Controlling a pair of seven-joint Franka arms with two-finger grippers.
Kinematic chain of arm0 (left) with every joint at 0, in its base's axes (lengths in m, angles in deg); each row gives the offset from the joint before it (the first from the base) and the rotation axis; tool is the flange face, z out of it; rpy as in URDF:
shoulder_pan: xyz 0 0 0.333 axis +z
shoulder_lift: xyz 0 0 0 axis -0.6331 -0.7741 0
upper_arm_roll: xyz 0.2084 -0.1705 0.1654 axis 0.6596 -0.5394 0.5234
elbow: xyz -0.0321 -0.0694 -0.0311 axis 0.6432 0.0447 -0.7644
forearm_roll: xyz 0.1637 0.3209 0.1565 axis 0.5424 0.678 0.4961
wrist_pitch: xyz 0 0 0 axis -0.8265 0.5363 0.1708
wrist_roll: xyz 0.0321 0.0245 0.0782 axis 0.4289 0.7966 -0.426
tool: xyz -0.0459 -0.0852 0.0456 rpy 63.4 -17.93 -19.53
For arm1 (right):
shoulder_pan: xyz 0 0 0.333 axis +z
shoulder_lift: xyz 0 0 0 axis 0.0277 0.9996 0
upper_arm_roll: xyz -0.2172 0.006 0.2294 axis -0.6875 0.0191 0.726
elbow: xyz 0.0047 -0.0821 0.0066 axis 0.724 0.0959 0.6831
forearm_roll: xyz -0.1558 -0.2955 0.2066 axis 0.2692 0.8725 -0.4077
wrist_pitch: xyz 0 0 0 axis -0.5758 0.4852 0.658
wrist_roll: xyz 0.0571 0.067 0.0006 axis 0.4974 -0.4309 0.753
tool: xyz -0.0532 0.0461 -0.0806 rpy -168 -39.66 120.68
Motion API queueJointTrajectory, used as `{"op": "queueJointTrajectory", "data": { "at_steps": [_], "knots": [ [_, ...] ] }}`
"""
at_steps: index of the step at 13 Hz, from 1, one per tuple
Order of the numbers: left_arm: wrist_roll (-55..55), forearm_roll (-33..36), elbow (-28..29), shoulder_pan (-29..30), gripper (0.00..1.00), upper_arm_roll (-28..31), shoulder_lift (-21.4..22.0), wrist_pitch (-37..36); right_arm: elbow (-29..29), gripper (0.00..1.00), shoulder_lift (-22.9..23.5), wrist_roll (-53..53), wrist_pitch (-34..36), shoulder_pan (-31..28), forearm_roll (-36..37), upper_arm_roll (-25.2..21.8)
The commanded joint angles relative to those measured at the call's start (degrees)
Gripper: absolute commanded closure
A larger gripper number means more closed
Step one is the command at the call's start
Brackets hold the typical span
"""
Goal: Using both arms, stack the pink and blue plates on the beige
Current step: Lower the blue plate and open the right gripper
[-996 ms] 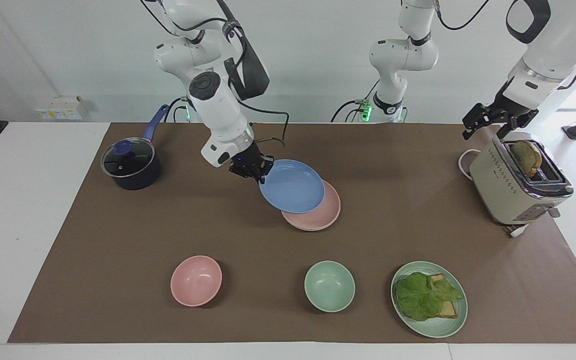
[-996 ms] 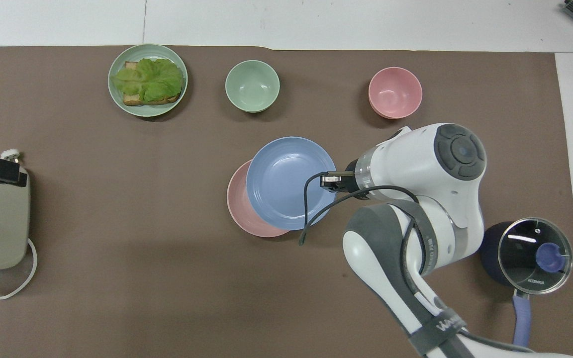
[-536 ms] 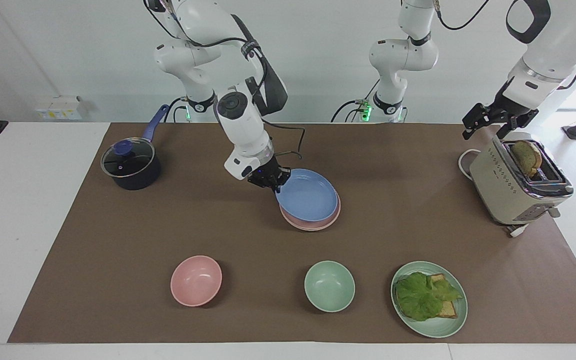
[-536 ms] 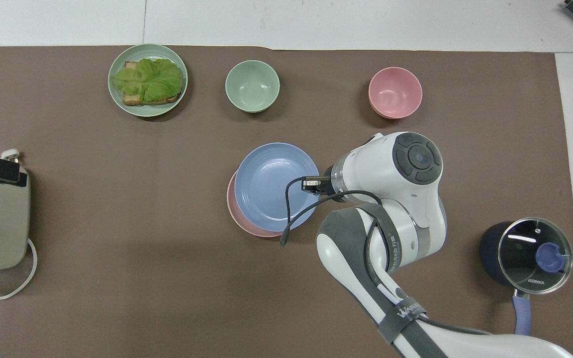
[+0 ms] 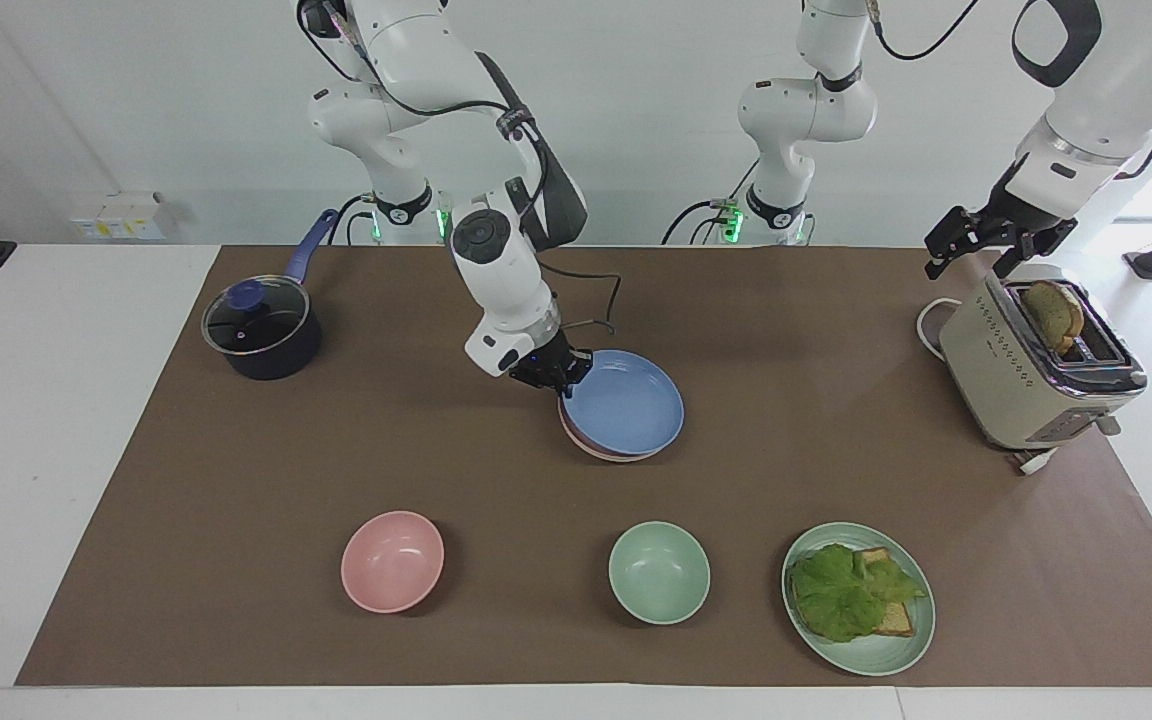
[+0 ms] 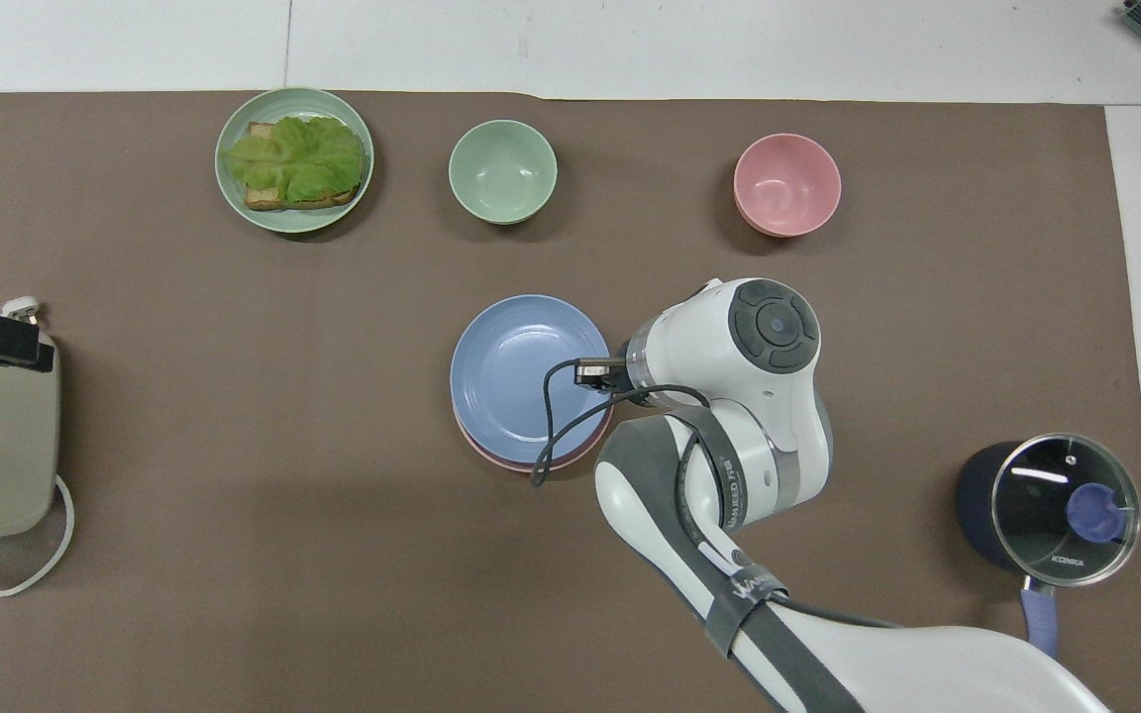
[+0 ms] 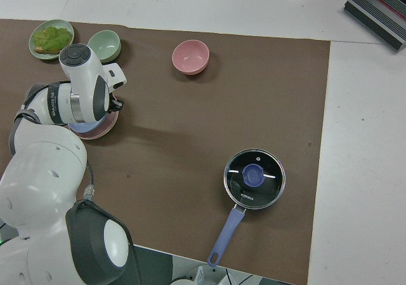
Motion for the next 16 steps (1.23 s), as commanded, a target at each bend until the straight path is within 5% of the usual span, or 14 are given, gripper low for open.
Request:
{"op": "queueJointTrajectory", "data": {
  "at_steps": [1,10,12,16],
  "knots": [
    [-0.1,1.0,1.3,0.2,0.00,-0.2,1.2,0.4,-0.5,1.00,0.8,0.2,-1.0,-0.2,-1.6,0.5],
    [-0.1,1.0,1.3,0.2,0.00,-0.2,1.2,0.4,-0.4,0.92,1.7,1.0,-1.3,-0.5,-1.6,0.5],
    [-0.1,1.0,1.3,0.2,0.00,-0.2,1.2,0.4,-0.9,0.68,1.7,1.0,-1.3,-0.7,-1.6,0.5],
    [-0.1,1.0,1.2,0.2,0.00,-0.2,1.2,0.4,-1.8,0.05,1.0,0.8,-0.6,-1.1,-1.5,0.4]
  ]
}}
